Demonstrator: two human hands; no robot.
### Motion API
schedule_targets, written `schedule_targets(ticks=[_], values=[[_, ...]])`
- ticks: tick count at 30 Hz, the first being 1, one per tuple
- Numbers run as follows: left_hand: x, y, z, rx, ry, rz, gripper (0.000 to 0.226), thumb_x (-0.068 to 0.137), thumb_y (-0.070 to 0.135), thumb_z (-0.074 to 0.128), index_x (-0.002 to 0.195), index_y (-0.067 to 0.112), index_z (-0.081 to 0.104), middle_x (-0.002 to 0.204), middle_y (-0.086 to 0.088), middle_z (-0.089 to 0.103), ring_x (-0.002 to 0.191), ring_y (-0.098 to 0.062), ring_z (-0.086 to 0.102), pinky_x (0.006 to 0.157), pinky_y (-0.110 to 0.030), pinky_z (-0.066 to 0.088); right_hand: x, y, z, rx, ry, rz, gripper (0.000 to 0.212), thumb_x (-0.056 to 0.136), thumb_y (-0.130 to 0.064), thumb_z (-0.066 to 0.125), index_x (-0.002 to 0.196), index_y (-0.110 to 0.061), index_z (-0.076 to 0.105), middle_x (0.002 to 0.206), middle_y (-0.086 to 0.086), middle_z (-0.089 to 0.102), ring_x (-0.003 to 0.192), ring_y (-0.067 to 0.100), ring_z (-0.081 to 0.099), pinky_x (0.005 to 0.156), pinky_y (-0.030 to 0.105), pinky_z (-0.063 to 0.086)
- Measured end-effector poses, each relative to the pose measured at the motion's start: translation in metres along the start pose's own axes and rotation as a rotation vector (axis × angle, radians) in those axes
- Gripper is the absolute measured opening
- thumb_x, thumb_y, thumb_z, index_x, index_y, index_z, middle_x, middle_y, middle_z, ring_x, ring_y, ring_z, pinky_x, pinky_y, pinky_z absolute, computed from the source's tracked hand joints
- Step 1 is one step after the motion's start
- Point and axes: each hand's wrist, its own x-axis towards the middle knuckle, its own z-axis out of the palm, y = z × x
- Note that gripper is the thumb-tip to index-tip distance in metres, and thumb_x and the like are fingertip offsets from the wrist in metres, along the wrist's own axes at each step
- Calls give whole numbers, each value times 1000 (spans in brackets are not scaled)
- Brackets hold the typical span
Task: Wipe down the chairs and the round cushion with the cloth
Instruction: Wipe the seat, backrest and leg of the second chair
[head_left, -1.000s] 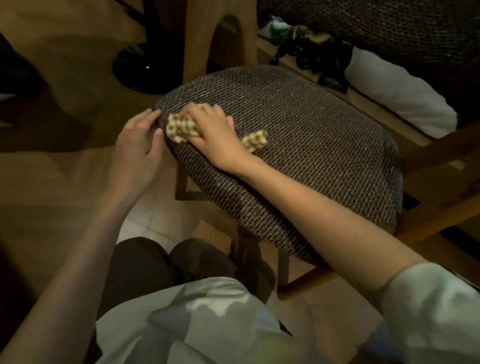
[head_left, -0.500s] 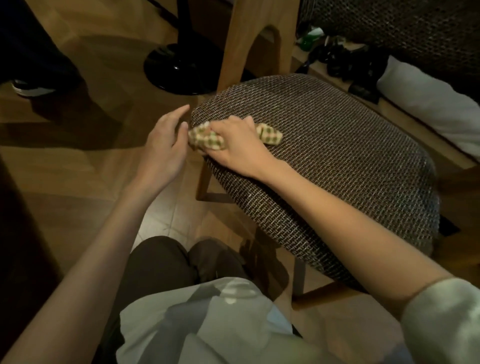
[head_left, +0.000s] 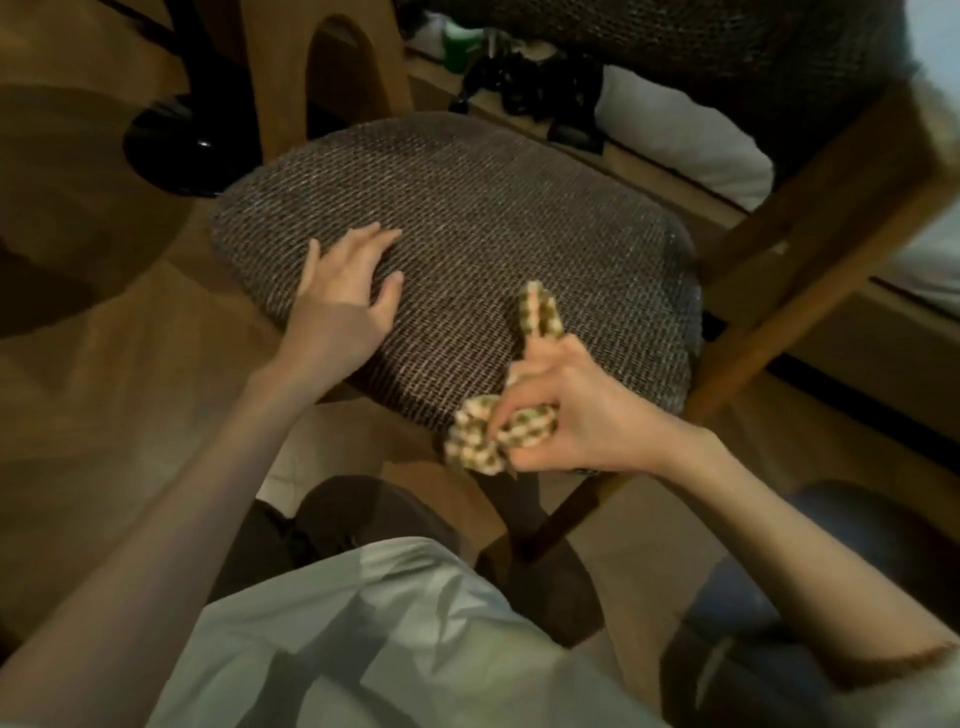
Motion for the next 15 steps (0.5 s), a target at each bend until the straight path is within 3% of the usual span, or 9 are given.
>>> schedule_targets(ticks=[6, 9, 13, 15], values=[[10, 8, 14, 128, 13, 45, 43, 100, 28, 41, 140, 13, 45, 149, -7, 38, 140, -22, 29, 120, -38, 7, -44, 12, -8, 105, 134, 159, 16, 68, -20, 79, 81, -23, 70, 77, -16, 58, 80, 2, 48, 82, 29, 32], [22, -8, 4, 107, -4, 66, 40, 100, 27, 42, 135, 12, 52, 146, -6, 43, 136, -22, 34, 118, -39, 16, -20, 5, 0, 191, 171, 146, 14, 76, -16, 70, 88, -20, 64, 84, -8, 64, 80, 6, 58, 79, 24, 43], [41, -30, -6, 178, 1, 66, 40, 100, 27, 41, 135, 13, 53, 147, -7, 43, 138, -23, 33, 118, -40, 15, 40, 3, 11, 175, 167, 95, 16, 83, -13, 66, 95, -16, 56, 93, -6, 60, 88, 6, 51, 85, 14, 34], [53, -37, -9, 193, 2, 71, 40, 100, 27, 41, 135, 13, 52, 147, -7, 42, 139, -24, 31, 118, -39, 12, 80, 8, 16, 145, 190, 75, 18, 85, -15, 65, 98, -15, 53, 97, -3, 58, 92, 10, 48, 88, 21, 35]])
